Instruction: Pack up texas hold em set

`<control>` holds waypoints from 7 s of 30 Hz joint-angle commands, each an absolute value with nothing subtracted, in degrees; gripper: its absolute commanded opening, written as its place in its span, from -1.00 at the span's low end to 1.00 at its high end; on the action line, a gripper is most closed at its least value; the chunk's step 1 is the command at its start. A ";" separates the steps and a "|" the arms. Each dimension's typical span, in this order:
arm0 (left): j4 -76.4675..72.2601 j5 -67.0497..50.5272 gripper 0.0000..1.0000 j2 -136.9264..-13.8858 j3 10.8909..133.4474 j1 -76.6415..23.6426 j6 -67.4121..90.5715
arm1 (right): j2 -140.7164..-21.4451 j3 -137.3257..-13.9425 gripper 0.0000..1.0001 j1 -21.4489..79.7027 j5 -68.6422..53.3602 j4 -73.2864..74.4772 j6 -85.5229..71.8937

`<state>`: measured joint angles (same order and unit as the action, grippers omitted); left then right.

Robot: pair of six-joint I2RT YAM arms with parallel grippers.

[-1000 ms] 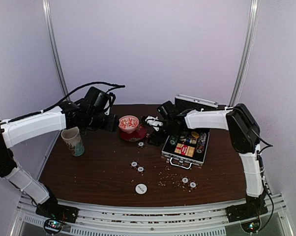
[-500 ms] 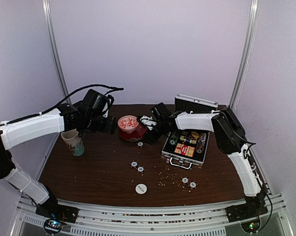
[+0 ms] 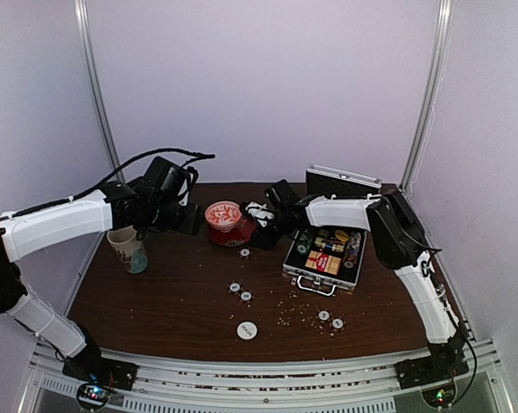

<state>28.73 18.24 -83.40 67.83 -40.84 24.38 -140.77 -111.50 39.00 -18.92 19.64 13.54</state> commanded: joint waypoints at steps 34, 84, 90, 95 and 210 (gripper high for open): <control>22.88 15.38 0.18 -89.04 71.26 -40.25 21.67 | -106.69 -79.76 -0.75 33.14 -19.69 28.30 19.17; 22.17 12.39 0.18 -90.92 70.15 -40.18 21.97 | -102.46 -76.33 -0.18 27.40 -21.88 33.97 21.65; 22.08 12.21 0.18 -90.88 70.11 -40.19 22.19 | -101.72 -76.74 -0.24 33.82 -22.63 39.44 26.05; 22.06 12.11 0.17 -90.81 69.97 -40.17 22.24 | -103.66 -76.47 -0.30 39.16 -20.91 40.83 27.32; 20.46 8.22 0.17 -94.97 69.87 -40.22 20.92 | -113.25 -85.30 -0.50 27.42 -4.06 47.91 26.11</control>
<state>22.31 8.75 -94.41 68.05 -40.53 21.37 -112.84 -85.89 27.83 -5.08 48.88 26.52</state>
